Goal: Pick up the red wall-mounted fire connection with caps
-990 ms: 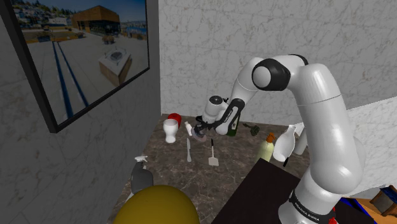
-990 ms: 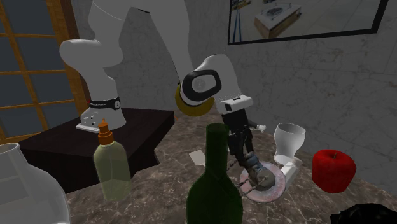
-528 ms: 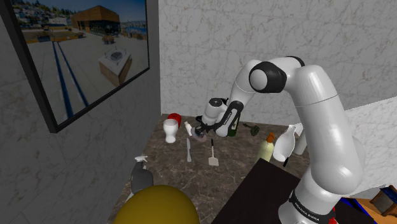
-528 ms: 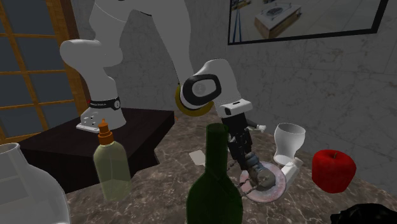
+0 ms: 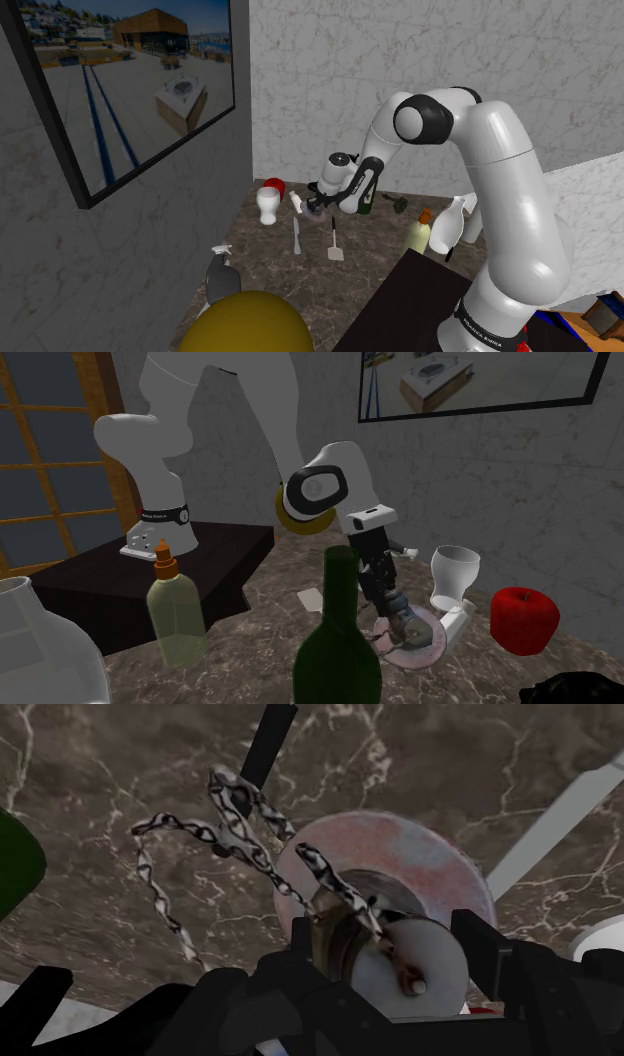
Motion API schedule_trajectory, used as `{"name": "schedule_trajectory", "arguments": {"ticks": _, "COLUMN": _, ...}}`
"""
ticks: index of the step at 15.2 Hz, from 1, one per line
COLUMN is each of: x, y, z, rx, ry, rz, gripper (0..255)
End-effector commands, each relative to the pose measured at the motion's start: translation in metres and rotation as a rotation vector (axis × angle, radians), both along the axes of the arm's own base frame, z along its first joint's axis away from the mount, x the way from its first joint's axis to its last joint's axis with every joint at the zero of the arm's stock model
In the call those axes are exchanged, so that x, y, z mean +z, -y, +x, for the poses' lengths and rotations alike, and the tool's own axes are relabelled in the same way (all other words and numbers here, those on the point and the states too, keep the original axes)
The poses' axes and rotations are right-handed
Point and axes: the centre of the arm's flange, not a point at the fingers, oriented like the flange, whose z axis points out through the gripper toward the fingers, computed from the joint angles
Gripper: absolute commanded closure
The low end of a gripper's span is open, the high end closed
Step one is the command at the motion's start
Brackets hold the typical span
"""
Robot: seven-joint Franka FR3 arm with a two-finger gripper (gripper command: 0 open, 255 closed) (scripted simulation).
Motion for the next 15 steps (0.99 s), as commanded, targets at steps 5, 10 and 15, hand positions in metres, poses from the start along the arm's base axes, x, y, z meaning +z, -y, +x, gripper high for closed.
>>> {"name": "schedule_trajectory", "arguments": {"ticks": 5, "x": 0.03, "y": 0.0, "z": 0.0, "rx": 0.0, "ry": 0.0, "rz": 0.0, "gripper": 255}}
{"name": "schedule_trajectory", "arguments": {"ticks": 10, "x": 0.057, "y": 0.0, "z": 0.0, "rx": 0.0, "ry": 0.0, "rz": 0.0, "gripper": 255}}
{"name": "schedule_trajectory", "arguments": {"ticks": 15, "x": 0.073, "y": 0.0, "z": 0.0, "rx": 0.0, "ry": 0.0, "rz": 0.0, "gripper": 255}}
